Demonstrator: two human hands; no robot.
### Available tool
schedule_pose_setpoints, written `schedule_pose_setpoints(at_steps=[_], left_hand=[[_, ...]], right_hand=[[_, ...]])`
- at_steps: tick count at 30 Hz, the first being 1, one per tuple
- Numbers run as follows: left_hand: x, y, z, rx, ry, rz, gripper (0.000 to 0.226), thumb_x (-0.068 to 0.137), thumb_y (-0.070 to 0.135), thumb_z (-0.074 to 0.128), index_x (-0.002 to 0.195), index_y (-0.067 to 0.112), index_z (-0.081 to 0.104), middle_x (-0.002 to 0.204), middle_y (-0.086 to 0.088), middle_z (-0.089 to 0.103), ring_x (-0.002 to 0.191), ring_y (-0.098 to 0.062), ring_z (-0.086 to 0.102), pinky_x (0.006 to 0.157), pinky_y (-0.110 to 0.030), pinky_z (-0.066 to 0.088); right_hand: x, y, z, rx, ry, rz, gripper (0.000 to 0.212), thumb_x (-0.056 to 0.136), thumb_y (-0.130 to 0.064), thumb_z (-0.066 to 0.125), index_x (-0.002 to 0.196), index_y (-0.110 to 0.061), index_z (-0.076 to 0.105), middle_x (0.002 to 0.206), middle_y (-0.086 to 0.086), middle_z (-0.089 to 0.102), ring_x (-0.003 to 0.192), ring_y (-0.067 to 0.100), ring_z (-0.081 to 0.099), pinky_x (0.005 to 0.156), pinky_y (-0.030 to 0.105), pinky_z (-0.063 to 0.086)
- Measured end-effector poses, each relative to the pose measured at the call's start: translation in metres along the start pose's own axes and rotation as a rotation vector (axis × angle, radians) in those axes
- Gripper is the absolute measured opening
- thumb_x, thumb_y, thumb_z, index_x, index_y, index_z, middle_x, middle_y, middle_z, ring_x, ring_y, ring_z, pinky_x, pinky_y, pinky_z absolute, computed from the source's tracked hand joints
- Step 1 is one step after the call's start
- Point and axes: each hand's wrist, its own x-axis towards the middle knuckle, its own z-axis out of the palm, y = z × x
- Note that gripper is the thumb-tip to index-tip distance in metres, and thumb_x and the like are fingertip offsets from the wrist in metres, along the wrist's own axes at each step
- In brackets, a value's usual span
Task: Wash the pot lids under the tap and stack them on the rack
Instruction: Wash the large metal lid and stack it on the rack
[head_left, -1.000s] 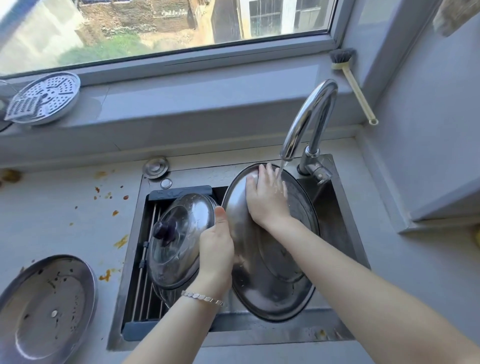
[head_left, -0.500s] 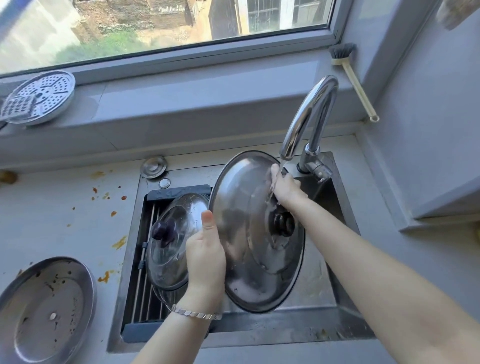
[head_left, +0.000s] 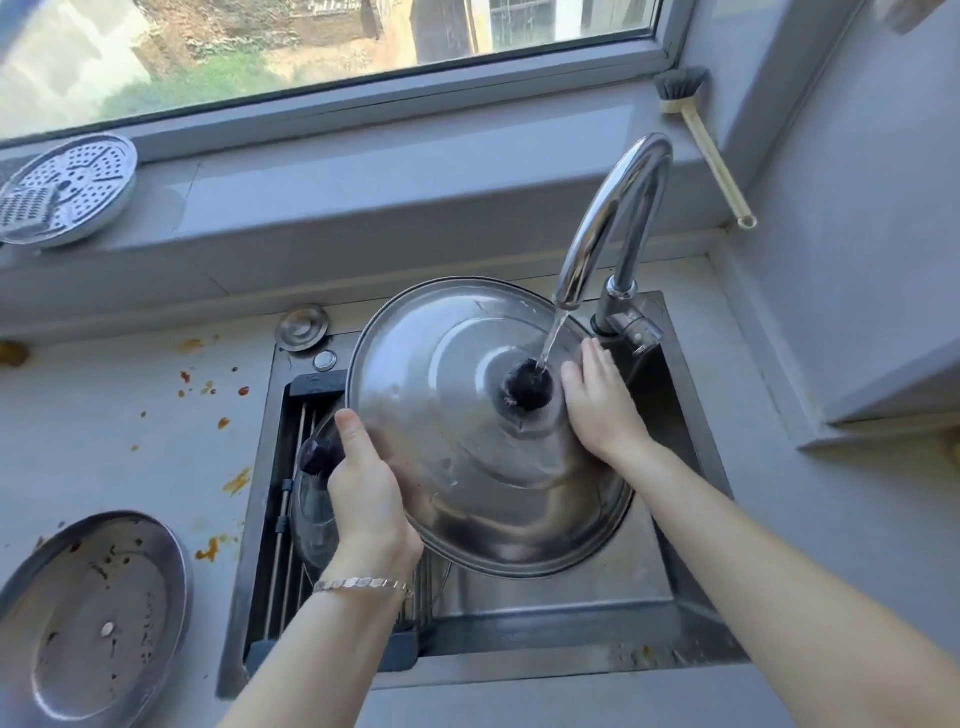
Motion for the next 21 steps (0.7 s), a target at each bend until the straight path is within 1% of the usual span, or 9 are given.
schedule_pose_setpoints(at_steps=[1, 3, 6, 8, 10, 13, 17, 19, 21], left_hand=[[0.000, -0.002, -0.001, -0.004, 0.000, -0.004, 0.046, 0.088, 0.061, 0.041, 0.077, 0.020, 0.058, 0.073, 0.004, 0.067, 0.078, -0.023, 0.065, 0.089, -0.046, 0.050], [0.000, 0.000, 0.002, -0.020, 0.033, -0.003, 0.050, 0.087, 0.063, 0.040, 0.079, 0.018, 0.059, 0.070, 0.006, 0.064, 0.080, -0.023, 0.063, 0.087, -0.043, 0.051], [-0.001, 0.009, 0.011, -0.064, 0.138, -0.004, 0.054, 0.092, 0.058, 0.036, 0.106, 0.011, 0.059, 0.095, 0.006, 0.056, 0.091, -0.016, 0.054, 0.080, -0.027, 0.045], [-0.002, 0.014, 0.012, -0.099, 0.170, -0.015, 0.058, 0.092, 0.057, 0.035, 0.126, 0.013, 0.050, 0.106, 0.005, 0.050, 0.093, -0.014, 0.051, 0.080, -0.023, 0.041], [-0.001, 0.014, 0.006, -0.131, 0.160, -0.027, 0.051, 0.092, 0.059, 0.036, 0.121, 0.019, 0.051, 0.109, 0.004, 0.053, 0.093, -0.015, 0.053, 0.083, -0.027, 0.045], [0.000, 0.012, -0.002, -0.131, 0.157, -0.049, 0.043, 0.090, 0.062, 0.036, 0.105, 0.024, 0.050, 0.109, 0.004, 0.058, 0.099, -0.018, 0.058, 0.095, -0.035, 0.048], [0.002, 0.014, -0.002, -0.151, 0.162, -0.055, 0.043, 0.088, 0.064, 0.037, 0.097, 0.025, 0.053, 0.103, 0.005, 0.060, 0.102, -0.020, 0.059, 0.097, -0.039, 0.048], [0.001, 0.014, 0.002, -0.171, 0.163, -0.049, 0.041, 0.089, 0.062, 0.037, 0.098, 0.025, 0.050, 0.100, 0.006, 0.057, 0.097, -0.018, 0.058, 0.092, -0.033, 0.048], [-0.001, 0.011, 0.007, -0.170, 0.147, -0.047, 0.042, 0.091, 0.059, 0.037, 0.098, 0.021, 0.051, 0.100, 0.004, 0.057, 0.090, -0.017, 0.058, 0.082, -0.029, 0.047]], right_hand=[[0.004, -0.002, -0.002, 0.007, 0.009, 0.046, 0.055, 0.101, -0.030, 0.023, 0.148, -0.006, 0.010, 0.158, 0.005, 0.005, 0.145, 0.014, 0.001, 0.118, 0.028, -0.002], [-0.010, -0.013, 0.008, -0.092, 0.025, -0.021, 0.056, 0.100, -0.033, 0.021, 0.149, -0.007, 0.008, 0.158, 0.005, 0.001, 0.145, 0.012, -0.002, 0.118, 0.029, -0.003], [-0.060, -0.031, 0.031, -0.191, -0.043, -0.358, 0.072, 0.089, -0.050, 0.007, 0.149, -0.012, 0.002, 0.151, -0.007, -0.014, 0.140, 0.003, -0.014, 0.114, 0.024, -0.014], [-0.067, -0.027, 0.031, -0.238, -0.073, -0.451, 0.077, 0.083, -0.056, 0.004, 0.149, -0.017, 0.001, 0.148, -0.011, -0.017, 0.139, 0.001, -0.016, 0.114, 0.022, -0.015], [-0.052, -0.016, 0.022, -0.197, -0.014, -0.333, 0.073, 0.089, -0.057, 0.011, 0.149, -0.016, 0.002, 0.152, -0.009, -0.012, 0.142, 0.003, -0.012, 0.115, 0.024, -0.010], [-0.031, -0.004, 0.012, -0.052, 0.009, -0.085, 0.060, 0.099, -0.039, 0.024, 0.149, -0.009, 0.007, 0.158, 0.003, 0.002, 0.145, 0.011, 0.000, 0.116, 0.026, 0.000], [-0.037, -0.014, 0.018, -0.086, 0.048, -0.058, 0.059, 0.100, -0.035, 0.022, 0.148, -0.006, 0.003, 0.158, 0.008, -0.004, 0.145, 0.014, -0.006, 0.116, 0.026, -0.006], [-0.053, -0.024, 0.025, -0.158, 0.045, -0.220, 0.065, 0.096, -0.042, 0.017, 0.148, -0.007, 0.002, 0.157, 0.007, -0.007, 0.145, 0.016, -0.007, 0.116, 0.027, -0.009], [-0.072, -0.042, 0.036, -0.259, 0.001, -0.534, 0.066, 0.091, -0.041, 0.023, 0.146, -0.006, 0.020, 0.155, 0.009, 0.016, 0.144, 0.023, 0.015, 0.116, 0.032, 0.001]])
